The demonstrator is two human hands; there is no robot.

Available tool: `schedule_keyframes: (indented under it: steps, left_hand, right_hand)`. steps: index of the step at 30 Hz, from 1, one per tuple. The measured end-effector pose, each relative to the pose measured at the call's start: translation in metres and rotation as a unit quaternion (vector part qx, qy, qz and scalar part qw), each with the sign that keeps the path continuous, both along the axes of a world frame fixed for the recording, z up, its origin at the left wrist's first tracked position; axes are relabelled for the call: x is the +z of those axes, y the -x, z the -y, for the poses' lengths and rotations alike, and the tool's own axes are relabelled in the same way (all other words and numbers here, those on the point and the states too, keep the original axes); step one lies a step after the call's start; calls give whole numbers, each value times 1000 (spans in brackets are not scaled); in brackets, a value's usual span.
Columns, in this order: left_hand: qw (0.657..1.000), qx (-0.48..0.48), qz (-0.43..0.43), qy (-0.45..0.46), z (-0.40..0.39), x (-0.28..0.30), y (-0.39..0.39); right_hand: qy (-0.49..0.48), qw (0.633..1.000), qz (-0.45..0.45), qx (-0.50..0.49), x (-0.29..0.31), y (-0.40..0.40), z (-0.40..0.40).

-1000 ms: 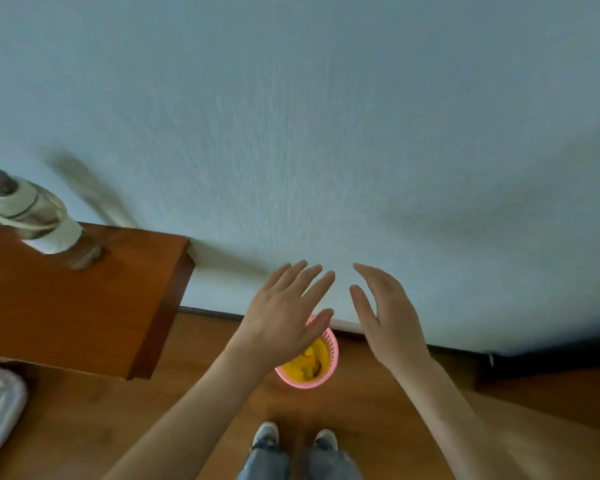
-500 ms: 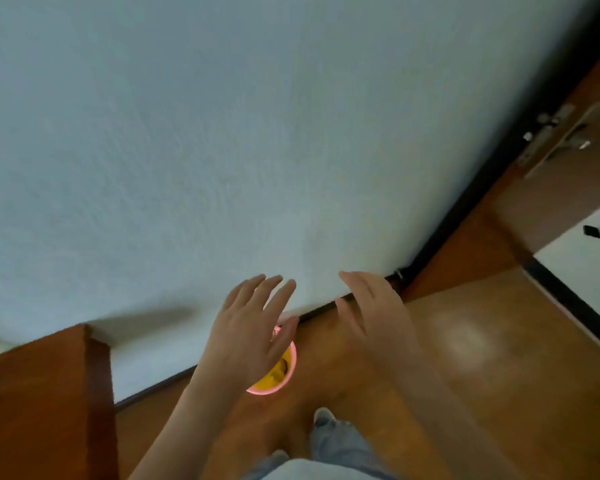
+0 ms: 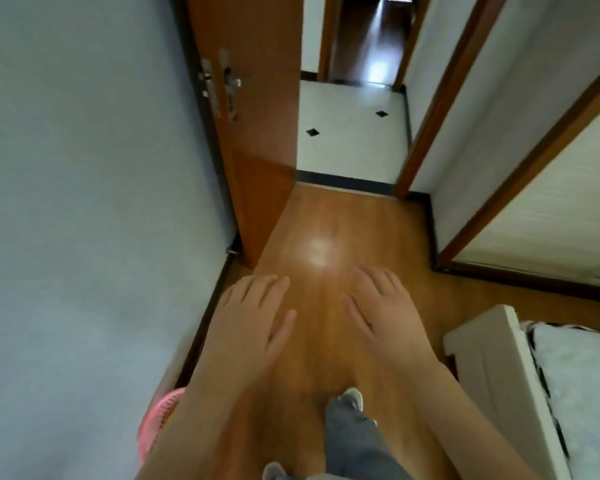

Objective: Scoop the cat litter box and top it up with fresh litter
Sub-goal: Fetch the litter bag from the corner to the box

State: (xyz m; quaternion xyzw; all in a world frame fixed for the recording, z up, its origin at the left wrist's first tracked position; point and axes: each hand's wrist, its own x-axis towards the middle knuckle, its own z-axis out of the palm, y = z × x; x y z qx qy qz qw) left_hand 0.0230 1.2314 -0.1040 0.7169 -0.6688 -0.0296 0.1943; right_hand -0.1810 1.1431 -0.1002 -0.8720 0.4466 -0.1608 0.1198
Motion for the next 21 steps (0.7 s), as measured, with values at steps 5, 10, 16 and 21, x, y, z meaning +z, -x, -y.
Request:
schedule_keyframes:
  steps: [5, 10, 16, 21]
  left_hand:
    - [989, -148, 14, 2, 82, 10, 70]
    - [970, -233, 67, -11, 173, 18, 164]
    - [944, -317, 97, -14, 267, 31, 288]
    - [918, -373, 127, -34, 331, 31, 357]
  right_hand:
    - [14, 987, 27, -159, 4, 87, 26]
    - [28, 963, 47, -264, 2, 181, 71]
    - [31, 927, 53, -369, -1, 290, 125]
    - [11, 905, 60, -421, -11, 352, 168]
